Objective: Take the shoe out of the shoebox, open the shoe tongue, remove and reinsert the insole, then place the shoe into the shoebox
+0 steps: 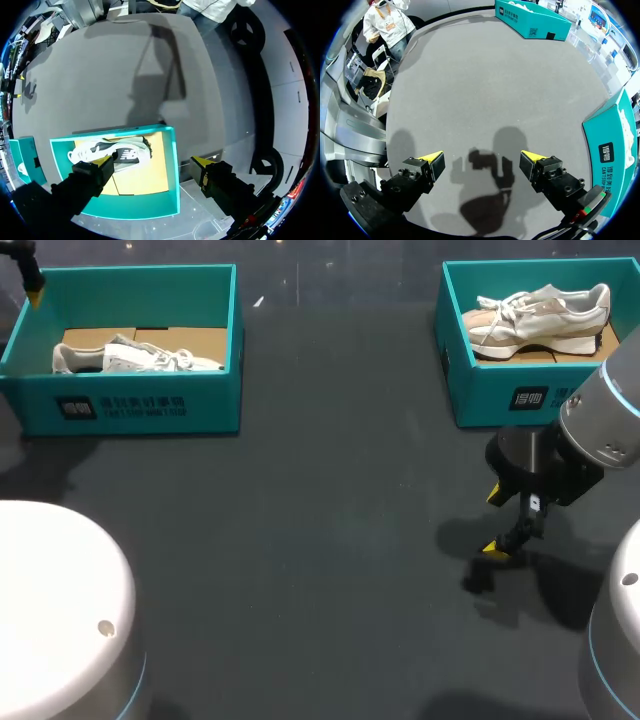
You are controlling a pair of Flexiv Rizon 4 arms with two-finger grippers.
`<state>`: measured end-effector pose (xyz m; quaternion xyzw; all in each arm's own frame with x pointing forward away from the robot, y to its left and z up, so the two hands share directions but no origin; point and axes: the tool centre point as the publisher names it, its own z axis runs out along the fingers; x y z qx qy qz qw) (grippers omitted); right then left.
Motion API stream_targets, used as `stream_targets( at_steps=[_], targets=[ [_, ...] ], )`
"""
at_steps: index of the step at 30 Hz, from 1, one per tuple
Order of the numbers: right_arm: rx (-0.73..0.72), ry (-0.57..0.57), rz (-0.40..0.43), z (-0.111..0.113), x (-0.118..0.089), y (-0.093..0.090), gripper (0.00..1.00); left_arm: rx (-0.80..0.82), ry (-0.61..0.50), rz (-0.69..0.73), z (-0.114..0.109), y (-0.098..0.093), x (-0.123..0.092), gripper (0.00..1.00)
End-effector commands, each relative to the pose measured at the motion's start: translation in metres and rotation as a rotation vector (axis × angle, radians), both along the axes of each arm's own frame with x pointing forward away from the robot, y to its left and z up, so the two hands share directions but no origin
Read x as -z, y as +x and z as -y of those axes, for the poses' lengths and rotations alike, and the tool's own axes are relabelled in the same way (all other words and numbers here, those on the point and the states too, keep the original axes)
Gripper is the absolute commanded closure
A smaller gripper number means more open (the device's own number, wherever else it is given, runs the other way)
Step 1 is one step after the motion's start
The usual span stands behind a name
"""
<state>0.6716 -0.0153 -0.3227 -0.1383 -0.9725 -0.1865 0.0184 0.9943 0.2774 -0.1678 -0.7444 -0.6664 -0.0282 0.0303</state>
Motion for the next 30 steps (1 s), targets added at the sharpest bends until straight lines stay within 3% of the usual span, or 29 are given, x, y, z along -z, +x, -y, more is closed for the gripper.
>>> stream_targets(
  at_steps=[1,5,8,12,19,21,30],
  targets=[
    [0.001,-0.002,0.003,0.0,0.0,-0.002,0.0,0.001,0.001,0.005,0.0,-0.002,0.001,0.0],
    [0.035,-0.017,0.019,0.003,-0.006,0.004,0.0,0.001,0.001,0.005,0.0,-0.002,0.001,0.0],
    [0.158,-0.089,0.029,0.011,-0.021,0.024,0.0,0.001,0.001,0.005,0.0,-0.002,0.001,0.0],
    [0.314,-0.195,-0.023,0.02,-0.036,0.056,0.0,0.001,0.001,0.005,0.0,-0.002,0.001,0.0],
    [0.548,-0.209,-0.114,0.034,-0.066,0.112,0.0,0.001,0.001,0.005,0.0,-0.002,0.001,0.0],
    [0.593,-0.242,-0.085,0.038,-0.081,0.129,0.0,0.001,0.001,0.005,0.0,-0.002,0.001,0.0],
    [0.593,-0.242,-0.085,0.038,-0.081,0.129,0.0,0.001,0.001,0.005,0.0,-0.002,0.001,0.0]
  ],
)
